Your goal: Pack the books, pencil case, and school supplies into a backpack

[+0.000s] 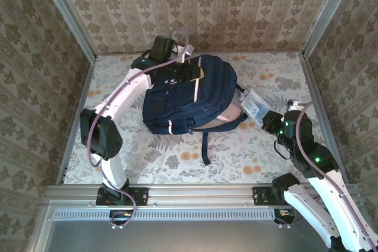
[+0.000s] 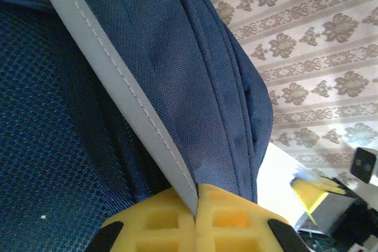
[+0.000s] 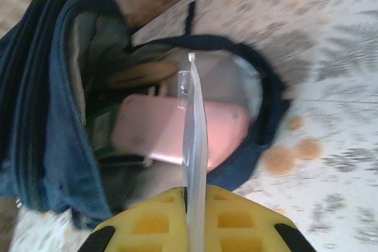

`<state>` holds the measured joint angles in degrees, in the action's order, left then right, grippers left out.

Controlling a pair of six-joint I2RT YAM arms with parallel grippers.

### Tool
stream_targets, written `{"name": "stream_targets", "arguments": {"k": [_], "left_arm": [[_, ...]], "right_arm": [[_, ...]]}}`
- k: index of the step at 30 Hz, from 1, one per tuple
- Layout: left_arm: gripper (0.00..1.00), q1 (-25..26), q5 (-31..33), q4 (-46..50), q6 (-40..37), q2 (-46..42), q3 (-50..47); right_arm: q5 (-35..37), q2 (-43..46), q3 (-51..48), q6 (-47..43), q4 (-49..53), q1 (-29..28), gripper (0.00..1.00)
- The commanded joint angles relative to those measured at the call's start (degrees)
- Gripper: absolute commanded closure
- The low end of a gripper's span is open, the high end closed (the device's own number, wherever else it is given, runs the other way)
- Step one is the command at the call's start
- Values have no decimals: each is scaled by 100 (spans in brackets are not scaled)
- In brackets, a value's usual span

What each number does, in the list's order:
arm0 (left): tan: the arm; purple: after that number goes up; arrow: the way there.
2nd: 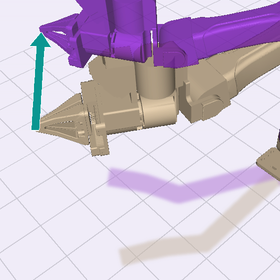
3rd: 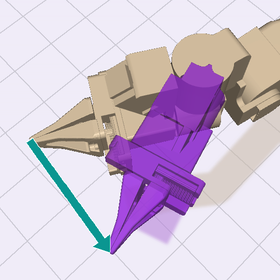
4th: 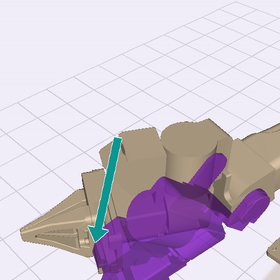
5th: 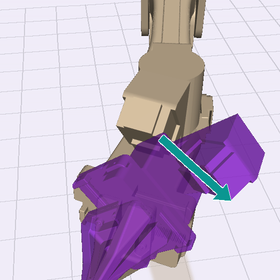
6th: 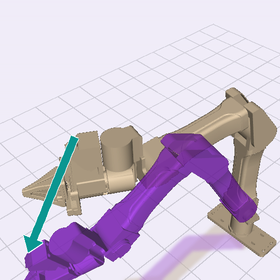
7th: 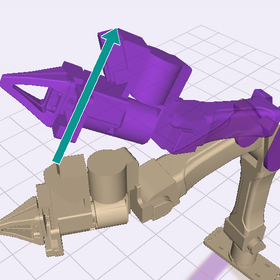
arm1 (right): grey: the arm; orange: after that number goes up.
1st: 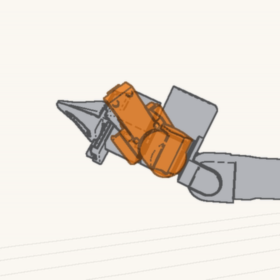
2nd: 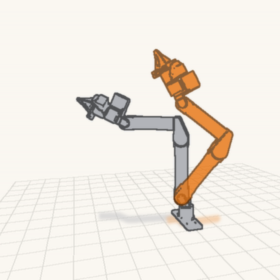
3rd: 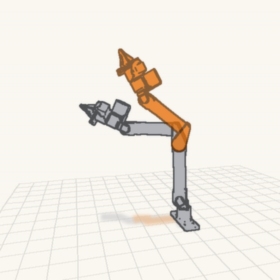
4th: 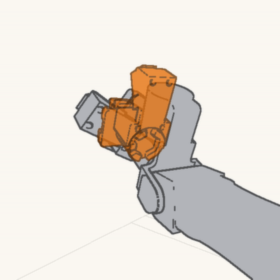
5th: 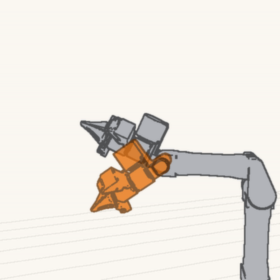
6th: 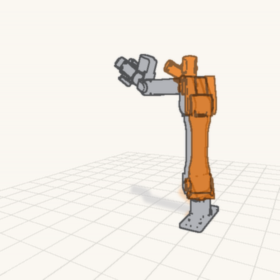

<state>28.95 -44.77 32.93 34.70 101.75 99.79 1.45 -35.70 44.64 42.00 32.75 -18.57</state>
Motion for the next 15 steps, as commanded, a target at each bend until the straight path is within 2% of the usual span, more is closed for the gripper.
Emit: {"name": "stream_targets", "arguments": {"k": [1, 8, 9, 12, 15], "left_arm": [[100, -105, -938, -225, -68, -471, 137], [100, -241, -1475, -267, -86, -687, 138], [100, -411, -1526, -278, -86, -713, 145], [100, -444, -1651, -329, -95, -768, 140], [100, -471, -1734, -410, -64, -814, 123]], "right_arm": [[-1500, -118, 102, -103, -955, 52, 100], [-2855, -867, -244, 405, -2403, 176, 100], [-2998, -1001, -321, 548, -2706, 225, 100], [-3195, -1503, -444, 855, -3569, 298, 100], [-3321, -2294, -188, 992, -3948, 317, 100]]}}
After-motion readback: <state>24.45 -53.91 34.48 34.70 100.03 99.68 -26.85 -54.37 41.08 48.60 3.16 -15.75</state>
